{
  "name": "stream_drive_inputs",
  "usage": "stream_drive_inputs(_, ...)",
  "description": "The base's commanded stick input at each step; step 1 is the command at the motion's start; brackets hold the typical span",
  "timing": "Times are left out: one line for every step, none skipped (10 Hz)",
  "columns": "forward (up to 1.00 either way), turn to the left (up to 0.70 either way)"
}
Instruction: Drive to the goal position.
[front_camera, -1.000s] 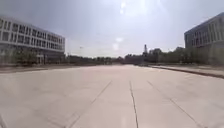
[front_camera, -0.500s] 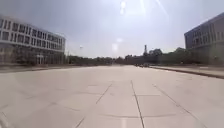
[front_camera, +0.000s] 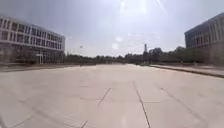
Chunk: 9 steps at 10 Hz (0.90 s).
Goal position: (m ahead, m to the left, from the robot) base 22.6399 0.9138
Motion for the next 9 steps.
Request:
stream_drive_inputs(0.7, 0.0)
stream_drive_inputs(0.7, 0.0)
stream_drive_inputs(0.7, 0.0)
stream_drive_inputs(0.7, 0.0)
stream_drive_inputs(0.7, 0.0)
stream_drive_inputs(0.7, 0.0)
stream_drive_inputs(0.7, 0.0)
stream_drive_inputs(0.7, 0.0)
stream_drive_inputs(0.7, 0.0)
